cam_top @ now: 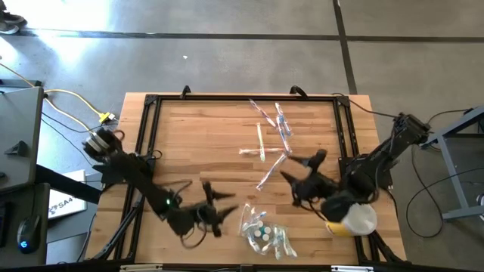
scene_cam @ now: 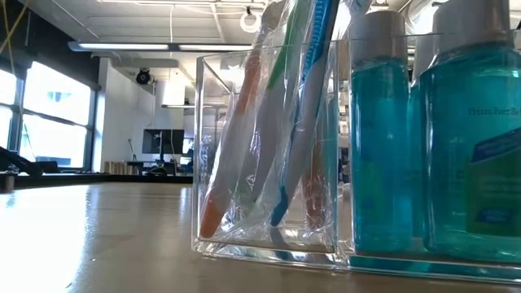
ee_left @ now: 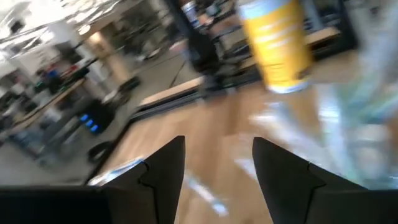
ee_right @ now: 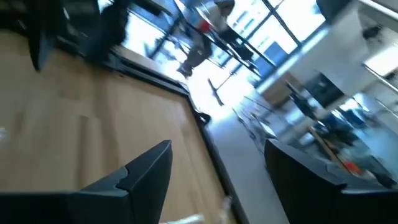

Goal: Pick & Place toothbrushing station
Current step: Put the blue toothbrush into the transparent organizer

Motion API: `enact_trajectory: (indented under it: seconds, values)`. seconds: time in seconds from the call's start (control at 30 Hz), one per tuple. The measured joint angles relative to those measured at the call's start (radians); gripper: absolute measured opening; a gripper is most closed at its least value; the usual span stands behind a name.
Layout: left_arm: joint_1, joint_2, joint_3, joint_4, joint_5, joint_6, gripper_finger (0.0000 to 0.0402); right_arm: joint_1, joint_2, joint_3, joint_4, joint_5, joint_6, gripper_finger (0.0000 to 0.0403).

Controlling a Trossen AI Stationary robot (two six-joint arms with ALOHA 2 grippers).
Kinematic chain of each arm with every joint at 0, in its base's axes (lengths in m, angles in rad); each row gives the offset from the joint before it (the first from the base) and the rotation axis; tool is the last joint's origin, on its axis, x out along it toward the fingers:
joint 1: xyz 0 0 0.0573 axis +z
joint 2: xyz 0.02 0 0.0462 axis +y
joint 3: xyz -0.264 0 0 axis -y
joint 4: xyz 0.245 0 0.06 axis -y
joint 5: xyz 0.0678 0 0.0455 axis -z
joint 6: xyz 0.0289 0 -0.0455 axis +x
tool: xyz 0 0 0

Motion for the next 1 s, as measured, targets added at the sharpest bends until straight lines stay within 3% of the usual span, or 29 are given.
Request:
enact_trajectory:
  seconds: [0.13,0.23,0.4,0.6,0.8,1.0]
  values:
    - [0.096,-0.116,0.000,-0.214,0.008,-0.068,0.0182,-0.103,-0.018,0.000,-0.082,-0.038,0.006,0.0249]
    - [0.197,-0.195,0.000,-0.361,0.093,-0.124,0.0182,-0.191,-0.017,0.000,-0.133,-0.085,0.032,0.0249]
    - [0.425,-0.293,0.000,-0.542,0.378,-0.159,0.0182,-0.325,-0.018,0.000,-0.300,-0.168,0.172,0.0249]
    - [0.704,-0.315,0.000,-0.629,0.689,-0.127,0.0182,-0.464,-0.017,0.000,-0.414,-0.310,0.275,0.0249]
    - [0.906,-0.280,-0.003,-0.665,0.960,-0.042,0.0182,-0.613,-0.016,0.000,-0.376,-0.527,0.190,0.0249]
    - [1.009,-0.228,-0.011,-0.617,1.156,0.022,0.0182,-0.925,-0.014,0.000,-0.263,-0.919,0.131,0.0249]
